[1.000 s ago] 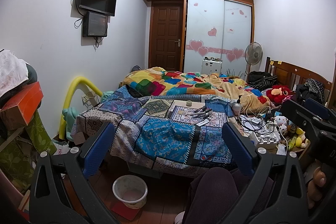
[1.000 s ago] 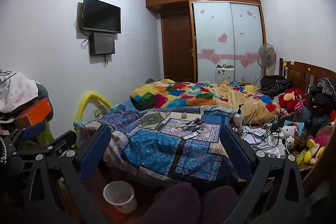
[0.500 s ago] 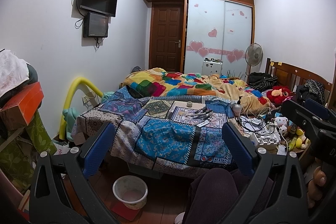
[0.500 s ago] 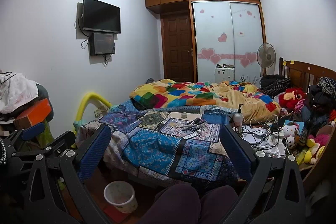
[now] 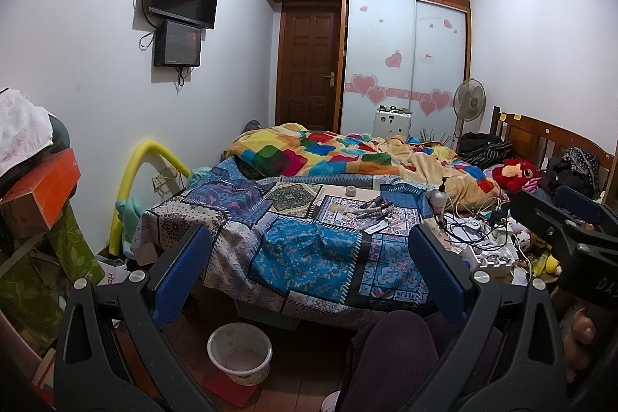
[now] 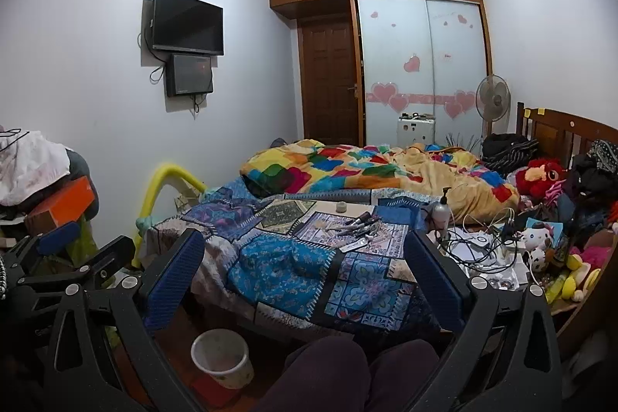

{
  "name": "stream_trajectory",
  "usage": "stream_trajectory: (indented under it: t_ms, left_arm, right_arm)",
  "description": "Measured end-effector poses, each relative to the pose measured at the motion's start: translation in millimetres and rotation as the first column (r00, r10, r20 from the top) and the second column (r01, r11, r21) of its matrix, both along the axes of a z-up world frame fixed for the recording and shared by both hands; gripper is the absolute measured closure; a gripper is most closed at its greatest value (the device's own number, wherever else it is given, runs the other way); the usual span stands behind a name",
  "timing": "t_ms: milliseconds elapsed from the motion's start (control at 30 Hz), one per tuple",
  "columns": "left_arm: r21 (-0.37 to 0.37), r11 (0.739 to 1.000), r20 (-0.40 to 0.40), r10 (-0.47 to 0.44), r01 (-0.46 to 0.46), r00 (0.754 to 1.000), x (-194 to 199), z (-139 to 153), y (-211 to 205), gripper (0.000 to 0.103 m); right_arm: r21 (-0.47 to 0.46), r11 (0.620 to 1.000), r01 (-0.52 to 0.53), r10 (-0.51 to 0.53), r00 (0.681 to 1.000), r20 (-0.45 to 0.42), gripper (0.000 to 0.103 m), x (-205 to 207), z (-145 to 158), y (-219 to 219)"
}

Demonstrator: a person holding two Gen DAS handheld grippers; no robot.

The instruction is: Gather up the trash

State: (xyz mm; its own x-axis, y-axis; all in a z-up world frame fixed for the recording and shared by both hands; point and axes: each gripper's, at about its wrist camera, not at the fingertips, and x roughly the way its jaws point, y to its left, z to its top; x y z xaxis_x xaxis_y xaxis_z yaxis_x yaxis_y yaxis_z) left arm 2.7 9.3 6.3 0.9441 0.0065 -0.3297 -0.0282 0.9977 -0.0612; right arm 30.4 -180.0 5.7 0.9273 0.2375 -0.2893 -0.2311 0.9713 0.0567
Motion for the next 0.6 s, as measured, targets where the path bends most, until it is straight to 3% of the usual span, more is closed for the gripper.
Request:
stream_trajectory:
  t_ms: [267,600]
  left_arm:
    - [-0.005,1.0,-0.023,0.017,-0.017,1.0,34,4,0,0.0]
    - [0.005,1.0,-0.084,0.006,-0.005,0.996,114,3,-9,0.0]
  right_arm:
    - [-0.002,1.0,-0.012,0.012,0.999,-0.037,0.0,25,-2,-1]
    - [0.026,0.999,0.032,-0.029,0.995,-0.093,0.0,86,1,-21]
